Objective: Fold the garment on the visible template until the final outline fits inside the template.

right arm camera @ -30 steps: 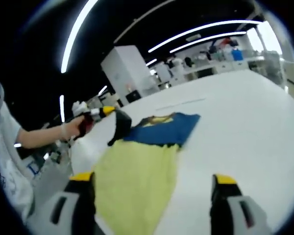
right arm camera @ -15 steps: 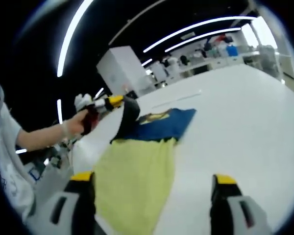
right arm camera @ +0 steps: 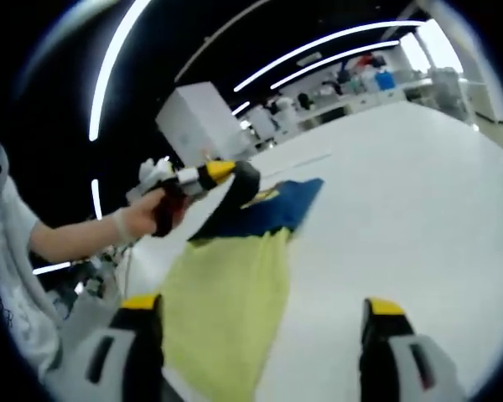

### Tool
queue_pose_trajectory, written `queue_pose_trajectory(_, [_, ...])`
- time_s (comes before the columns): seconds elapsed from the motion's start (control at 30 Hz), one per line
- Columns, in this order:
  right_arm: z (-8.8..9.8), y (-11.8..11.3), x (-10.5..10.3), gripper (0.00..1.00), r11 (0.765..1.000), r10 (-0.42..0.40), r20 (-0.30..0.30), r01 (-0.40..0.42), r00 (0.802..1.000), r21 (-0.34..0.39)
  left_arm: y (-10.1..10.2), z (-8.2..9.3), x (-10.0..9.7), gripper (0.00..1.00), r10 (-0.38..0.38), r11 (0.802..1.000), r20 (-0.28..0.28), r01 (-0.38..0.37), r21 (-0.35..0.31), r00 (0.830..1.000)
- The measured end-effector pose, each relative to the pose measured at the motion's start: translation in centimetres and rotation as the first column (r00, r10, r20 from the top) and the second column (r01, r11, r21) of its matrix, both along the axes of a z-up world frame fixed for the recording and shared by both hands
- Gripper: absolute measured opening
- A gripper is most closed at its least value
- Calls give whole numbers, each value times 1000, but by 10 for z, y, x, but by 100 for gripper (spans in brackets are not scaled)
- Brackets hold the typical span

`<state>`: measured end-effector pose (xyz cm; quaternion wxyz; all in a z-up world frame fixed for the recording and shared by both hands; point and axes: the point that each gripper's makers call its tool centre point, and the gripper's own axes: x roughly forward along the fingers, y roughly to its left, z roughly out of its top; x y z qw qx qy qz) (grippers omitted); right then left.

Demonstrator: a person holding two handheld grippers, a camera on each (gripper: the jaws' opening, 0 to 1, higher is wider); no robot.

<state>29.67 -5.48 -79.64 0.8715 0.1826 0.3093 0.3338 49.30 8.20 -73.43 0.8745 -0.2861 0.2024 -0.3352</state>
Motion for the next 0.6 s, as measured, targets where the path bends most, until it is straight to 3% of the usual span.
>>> queue_pose_trajectory(0.1, [-2, -2, -1, 99, 1000, -12, -7, 12, 1000, 4, -14, -6, -4, 0, -50, 998, 6, 50, 27, 999])
queue_pose_trajectory(0.2, [-3, -4, -1, 99, 1000, -17, -6, 17, 1000, -1, -28, -10, -9, 0, -69, 998, -12, 69, 10, 998])
queue_pose_trajectory(0.27, [-3, -3, -1, 99, 1000, -24, -12, 25, 1000, 9, -34, -20, -10, 0, -91, 994, -7, 91, 54, 996])
queue_pose_trajectory(0.6, [-2, -9, -1, 99, 999, -47, -7, 47, 999, 15, -50, -67, -23, 0, -152, 980, -76, 160, 120, 986])
